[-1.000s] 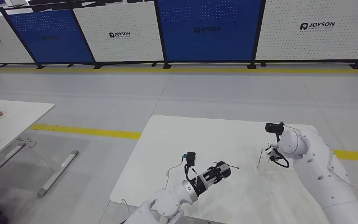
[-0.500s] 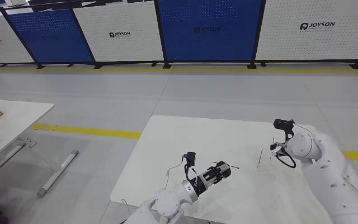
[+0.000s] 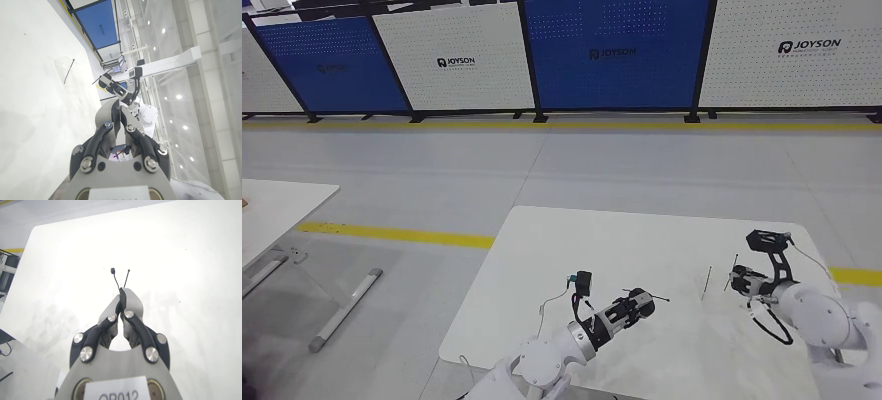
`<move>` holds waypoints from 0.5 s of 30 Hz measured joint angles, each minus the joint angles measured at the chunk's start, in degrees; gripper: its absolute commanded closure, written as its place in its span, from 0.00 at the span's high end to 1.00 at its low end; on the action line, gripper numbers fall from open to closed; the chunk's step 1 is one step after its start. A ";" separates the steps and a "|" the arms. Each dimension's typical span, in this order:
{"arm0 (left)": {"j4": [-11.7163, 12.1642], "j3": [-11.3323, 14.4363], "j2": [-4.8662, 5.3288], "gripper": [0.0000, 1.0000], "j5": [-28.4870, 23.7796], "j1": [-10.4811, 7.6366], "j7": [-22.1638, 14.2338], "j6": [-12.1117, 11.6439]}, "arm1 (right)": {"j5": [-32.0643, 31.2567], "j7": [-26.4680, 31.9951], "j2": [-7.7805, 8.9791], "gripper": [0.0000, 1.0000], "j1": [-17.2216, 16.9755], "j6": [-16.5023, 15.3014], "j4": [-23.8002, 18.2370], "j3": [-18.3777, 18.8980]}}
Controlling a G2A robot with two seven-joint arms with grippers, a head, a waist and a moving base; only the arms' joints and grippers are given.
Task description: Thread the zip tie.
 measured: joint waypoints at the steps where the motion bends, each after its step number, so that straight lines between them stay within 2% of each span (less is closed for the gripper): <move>1: 0.00 0.00 0.00 0.00 0.00 0.00 0.00 0.00 | 0.00 -0.03 0.01 0.00 -0.14 -0.03 -0.09 0.06; 15: 0.00 0.00 0.00 0.00 0.00 0.00 0.00 0.00 | -0.02 -1.05 -0.04 0.00 -0.44 -0.32 -0.03 -0.26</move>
